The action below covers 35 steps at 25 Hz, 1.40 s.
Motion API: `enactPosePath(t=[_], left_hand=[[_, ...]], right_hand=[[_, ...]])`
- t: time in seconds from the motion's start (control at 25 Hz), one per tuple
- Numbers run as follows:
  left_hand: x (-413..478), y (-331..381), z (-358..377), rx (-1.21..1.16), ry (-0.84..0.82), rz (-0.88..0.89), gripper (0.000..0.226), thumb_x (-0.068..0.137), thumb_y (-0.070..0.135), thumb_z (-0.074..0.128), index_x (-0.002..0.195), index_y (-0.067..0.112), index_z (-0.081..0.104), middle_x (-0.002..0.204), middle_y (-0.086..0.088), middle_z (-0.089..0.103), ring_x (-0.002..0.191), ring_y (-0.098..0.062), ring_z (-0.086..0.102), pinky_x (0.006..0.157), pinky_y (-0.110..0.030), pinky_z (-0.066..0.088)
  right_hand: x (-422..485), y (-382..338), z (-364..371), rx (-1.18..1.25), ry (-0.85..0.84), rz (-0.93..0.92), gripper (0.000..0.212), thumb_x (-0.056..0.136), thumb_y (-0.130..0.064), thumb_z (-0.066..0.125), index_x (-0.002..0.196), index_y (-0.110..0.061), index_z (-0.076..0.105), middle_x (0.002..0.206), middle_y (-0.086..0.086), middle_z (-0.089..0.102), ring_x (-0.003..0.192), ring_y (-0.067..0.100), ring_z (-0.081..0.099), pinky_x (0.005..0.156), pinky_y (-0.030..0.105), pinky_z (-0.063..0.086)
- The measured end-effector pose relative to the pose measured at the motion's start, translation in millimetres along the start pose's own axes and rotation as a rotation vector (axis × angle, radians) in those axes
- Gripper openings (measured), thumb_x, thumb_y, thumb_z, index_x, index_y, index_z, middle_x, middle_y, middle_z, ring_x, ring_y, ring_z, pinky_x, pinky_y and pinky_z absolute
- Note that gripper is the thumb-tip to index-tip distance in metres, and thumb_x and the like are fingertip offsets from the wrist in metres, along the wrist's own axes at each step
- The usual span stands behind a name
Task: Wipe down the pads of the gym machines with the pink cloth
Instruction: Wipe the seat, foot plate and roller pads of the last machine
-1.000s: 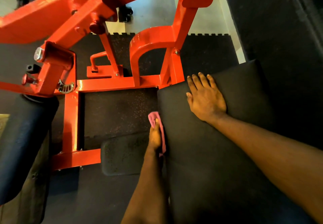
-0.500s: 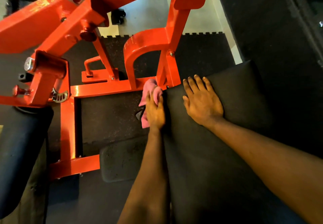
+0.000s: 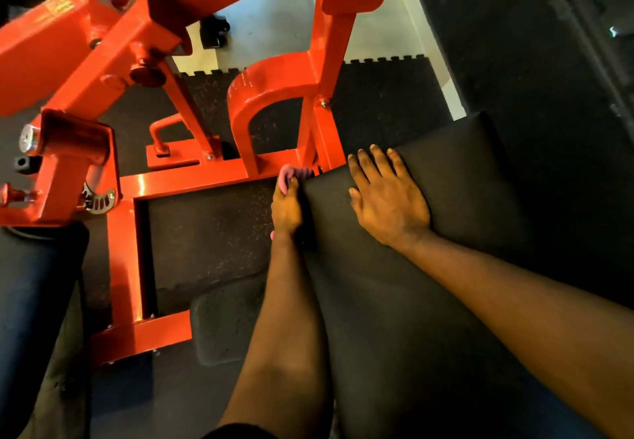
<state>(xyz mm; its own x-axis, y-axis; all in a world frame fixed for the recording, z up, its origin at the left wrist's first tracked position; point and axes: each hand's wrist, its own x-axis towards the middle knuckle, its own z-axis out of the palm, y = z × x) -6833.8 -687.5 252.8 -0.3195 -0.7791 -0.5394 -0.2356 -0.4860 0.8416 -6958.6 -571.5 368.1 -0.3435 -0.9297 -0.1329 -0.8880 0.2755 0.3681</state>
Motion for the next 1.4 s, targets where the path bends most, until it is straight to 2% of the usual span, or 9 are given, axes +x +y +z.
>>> enactPosePath(t=[0.16,0.32,0.44,0.56,0.84,1.08,1.2,1.32,1.4], left_hand=[[-14.7,-19.0,-2.2,-0.111,0.038,-0.181,0.040,0.104,0.040,0.046,0.132,0.014,0.057,0.105,0.000,0.060,0.101,-0.016,0.054,0.072,-0.024,0.043],[-35.4,-52.2,-9.2,-0.071,0.002,-0.368,0.055,0.096,0.059,0.048,0.131,0.019,0.060,0.114,-0.004,0.066,0.101,-0.021,0.060,0.087,-0.031,0.046],[-54.2,-67.7,-9.0,-0.036,0.062,-0.271,0.043,0.102,0.046,0.048,0.131,0.017,0.060,0.110,-0.004,0.069,0.106,-0.021,0.061,0.085,-0.034,0.046],[-87.3,-73.6,-10.3,0.004,0.074,-0.132,0.041,0.104,0.033,0.045,0.146,0.030,0.047,0.135,0.003,0.062,0.121,-0.016,0.058,0.102,-0.035,0.044],[-157.9,-82.1,-10.8,0.194,0.084,-0.003,0.051,0.103,0.040,0.043,0.152,0.046,0.028,0.151,0.013,0.045,0.130,-0.017,0.052,0.098,-0.030,0.039],[-227.0,-113.6,-18.4,0.359,-0.036,0.203,0.073,0.087,0.007,0.047,0.153,0.032,0.030,0.128,-0.007,0.043,0.102,-0.023,0.054,0.086,-0.034,0.045],[-265.7,-118.2,-43.8,0.464,-0.156,0.223,0.078,0.075,0.017,0.040,0.151,0.032,0.035,0.144,-0.004,0.042,0.112,-0.027,0.054,0.083,-0.036,0.047],[-311.1,-103.0,-79.9,0.537,-0.212,0.285,0.066,0.087,0.023,0.041,0.153,0.026,0.036,0.158,-0.005,0.036,0.136,-0.029,0.044,0.105,-0.030,0.036],[-344.7,-81.6,-98.4,0.527,-0.202,0.356,0.057,0.095,0.020,0.045,0.152,0.020,0.037,0.154,-0.010,0.040,0.137,-0.026,0.042,0.107,-0.021,0.029]], right_hand=[[-0.5,0.2,0.9,-0.001,0.014,0.000,0.061,0.103,-0.040,0.035,0.156,-0.009,0.033,0.158,0.013,0.039,0.150,0.033,0.027,0.124,0.050,0.017],[0.2,0.0,3.3,0.010,0.027,0.005,0.061,0.102,-0.039,0.036,0.155,-0.009,0.036,0.157,0.015,0.040,0.149,0.034,0.029,0.123,0.050,0.018],[0.6,0.3,3.6,0.010,0.040,-0.003,0.061,0.102,-0.039,0.036,0.155,-0.009,0.036,0.157,0.015,0.041,0.149,0.034,0.029,0.123,0.050,0.018],[0.8,0.4,3.8,0.019,0.050,-0.003,0.061,0.101,-0.040,0.036,0.154,-0.009,0.037,0.156,0.015,0.041,0.148,0.034,0.030,0.123,0.050,0.018],[-1.2,1.0,6.9,0.083,0.146,-0.001,0.057,0.099,-0.036,0.047,0.148,-0.007,0.046,0.152,0.017,0.046,0.146,0.033,0.034,0.122,0.048,0.021],[-86.0,-31.5,2.5,0.403,0.255,0.059,0.056,0.084,-0.018,0.065,0.138,-0.006,0.058,0.149,0.011,0.052,0.145,0.029,0.038,0.122,0.046,0.023],[-173.5,-62.5,6.4,0.630,0.293,0.096,0.049,0.080,-0.007,0.061,0.129,-0.006,0.065,0.138,0.011,0.061,0.137,0.031,0.049,0.116,0.045,0.035],[-231.2,-88.5,2.8,0.992,0.192,0.271,0.031,0.083,0.004,0.061,0.108,-0.008,0.074,0.110,0.016,0.073,0.105,0.033,0.068,0.094,0.044,0.052],[-265.4,-103.3,-28.7,1.393,0.041,0.377,0.020,0.094,-0.007,0.058,0.091,-0.021,0.073,0.088,0.009,0.073,0.077,0.019,0.071,0.074,0.040,0.055]])
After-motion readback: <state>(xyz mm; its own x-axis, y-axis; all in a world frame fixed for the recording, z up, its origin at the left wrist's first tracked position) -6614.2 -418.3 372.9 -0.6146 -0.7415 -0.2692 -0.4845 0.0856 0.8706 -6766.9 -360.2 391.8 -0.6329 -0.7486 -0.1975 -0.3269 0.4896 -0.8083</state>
